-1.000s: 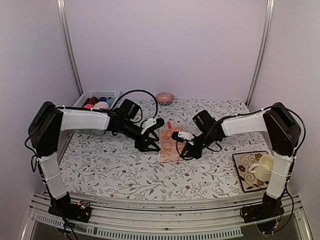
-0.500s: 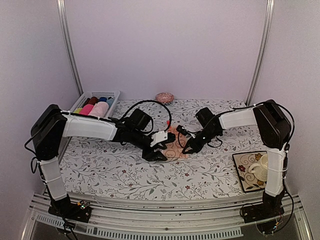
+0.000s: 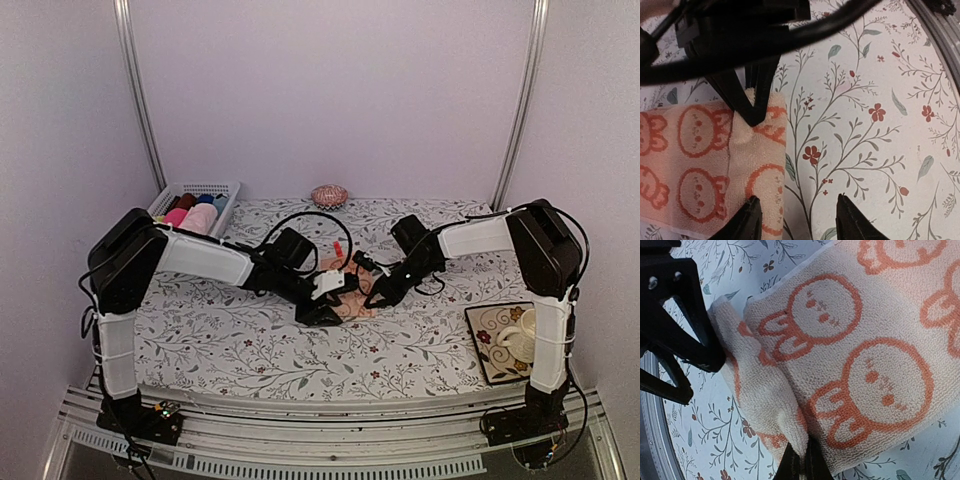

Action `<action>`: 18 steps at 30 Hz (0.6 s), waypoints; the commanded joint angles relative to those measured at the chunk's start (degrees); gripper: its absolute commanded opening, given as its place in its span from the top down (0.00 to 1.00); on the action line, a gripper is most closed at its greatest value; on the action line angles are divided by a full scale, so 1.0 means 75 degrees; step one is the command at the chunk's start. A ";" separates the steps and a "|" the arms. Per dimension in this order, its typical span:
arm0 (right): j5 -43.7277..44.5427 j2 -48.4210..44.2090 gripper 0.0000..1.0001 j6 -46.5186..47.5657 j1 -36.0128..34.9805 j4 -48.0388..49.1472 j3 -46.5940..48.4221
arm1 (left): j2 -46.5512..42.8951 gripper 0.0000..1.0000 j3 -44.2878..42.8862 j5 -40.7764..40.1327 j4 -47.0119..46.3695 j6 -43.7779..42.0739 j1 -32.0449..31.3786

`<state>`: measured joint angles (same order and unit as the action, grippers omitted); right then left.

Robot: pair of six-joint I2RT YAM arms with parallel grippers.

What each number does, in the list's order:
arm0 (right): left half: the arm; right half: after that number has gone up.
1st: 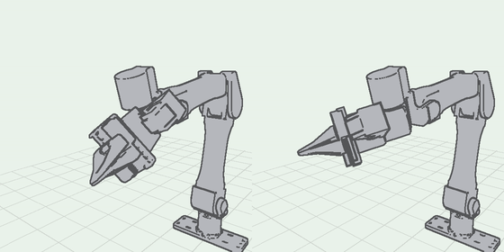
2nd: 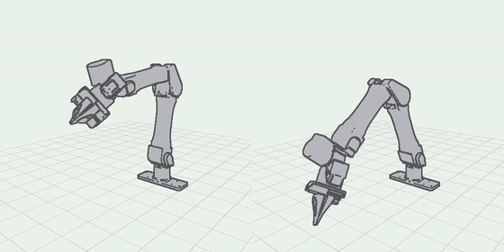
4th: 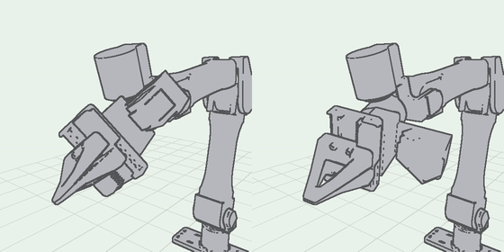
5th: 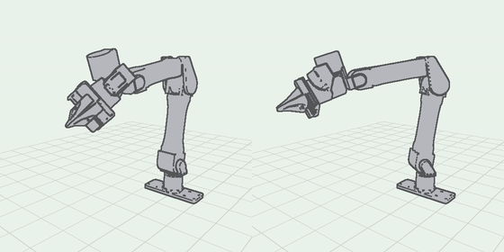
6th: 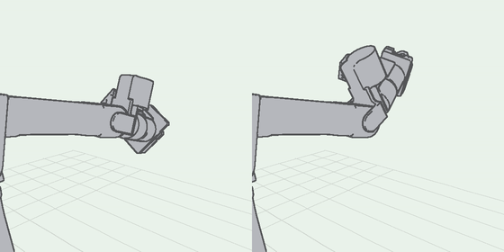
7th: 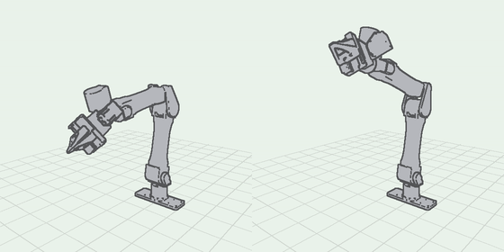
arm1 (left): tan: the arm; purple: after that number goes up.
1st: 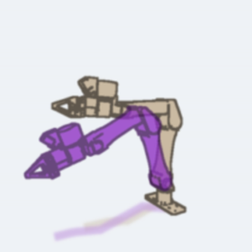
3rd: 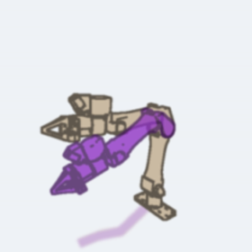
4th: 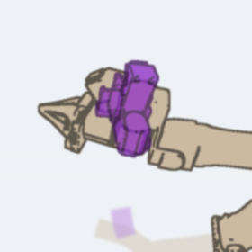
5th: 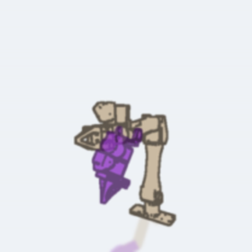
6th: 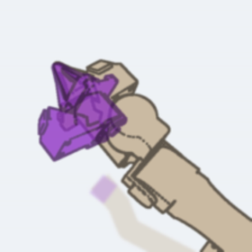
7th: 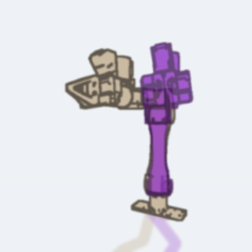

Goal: Roll the towels
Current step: Roll the towel at the center of the board.

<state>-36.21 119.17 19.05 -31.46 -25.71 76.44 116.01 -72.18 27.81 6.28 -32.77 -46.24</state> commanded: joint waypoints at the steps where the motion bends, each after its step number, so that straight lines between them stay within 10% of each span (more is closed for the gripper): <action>1: 0.0022 0.0141 0.98 -0.0032 0.0022 -0.0169 0.0049 | 0.0317 0.52 0.0059 0.0220 -0.0199 0.0274 0.0053; 18: -0.0001 0.0247 0.97 -0.0071 0.0060 -0.0216 0.0108 | -0.0660 0.51 0.1033 -0.0644 -0.0536 0.0475 0.0065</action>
<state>-36.60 119.37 18.98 -31.42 -25.71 76.44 115.77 -65.60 27.05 4.73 -28.38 -45.47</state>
